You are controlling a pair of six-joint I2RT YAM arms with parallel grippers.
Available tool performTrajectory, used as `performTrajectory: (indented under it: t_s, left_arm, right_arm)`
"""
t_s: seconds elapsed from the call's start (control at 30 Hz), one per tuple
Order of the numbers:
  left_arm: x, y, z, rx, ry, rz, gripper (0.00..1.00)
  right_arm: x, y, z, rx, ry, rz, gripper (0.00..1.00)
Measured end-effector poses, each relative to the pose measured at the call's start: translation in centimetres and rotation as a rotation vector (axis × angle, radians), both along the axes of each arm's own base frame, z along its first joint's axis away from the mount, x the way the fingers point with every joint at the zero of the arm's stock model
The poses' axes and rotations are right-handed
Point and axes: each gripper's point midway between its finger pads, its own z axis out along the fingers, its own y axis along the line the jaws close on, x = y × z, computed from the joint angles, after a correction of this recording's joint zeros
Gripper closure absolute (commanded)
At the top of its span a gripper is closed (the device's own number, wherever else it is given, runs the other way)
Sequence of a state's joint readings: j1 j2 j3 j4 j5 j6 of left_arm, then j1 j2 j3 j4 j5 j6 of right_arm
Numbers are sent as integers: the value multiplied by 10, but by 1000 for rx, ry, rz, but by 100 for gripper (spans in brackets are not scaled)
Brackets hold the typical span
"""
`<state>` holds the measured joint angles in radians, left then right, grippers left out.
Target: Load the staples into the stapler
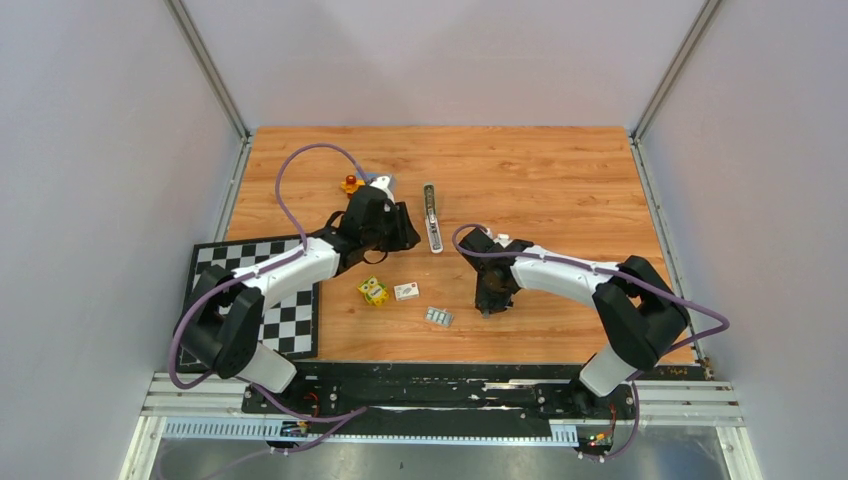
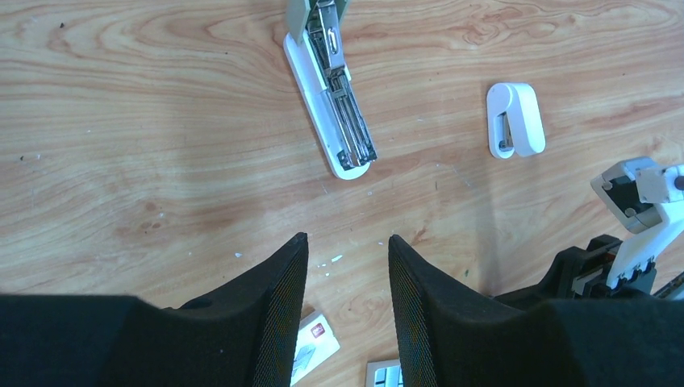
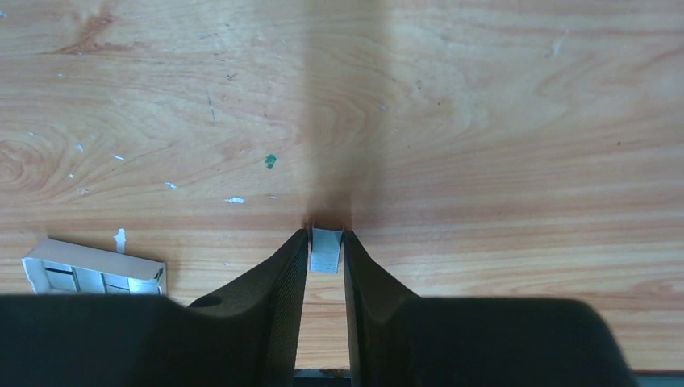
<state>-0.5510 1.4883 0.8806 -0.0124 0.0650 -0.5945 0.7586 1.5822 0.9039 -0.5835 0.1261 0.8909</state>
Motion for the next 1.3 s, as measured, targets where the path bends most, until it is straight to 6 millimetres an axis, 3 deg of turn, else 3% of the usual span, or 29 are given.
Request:
performTrajectory:
  t_s: [0.4,0.97,1.3]
  left_arm:
    - [-5,3,-3,11,17,-1,55]
    - [-7,5,-7,18,27,-2,55]
    - [6,10,-3,-57,41,33,55]
  right_arm:
    - [2,4,-1,28,1,137,71]
    - [5,6,0,38,-18,194,82]
    - [9,3,2,12,-41,272,83]
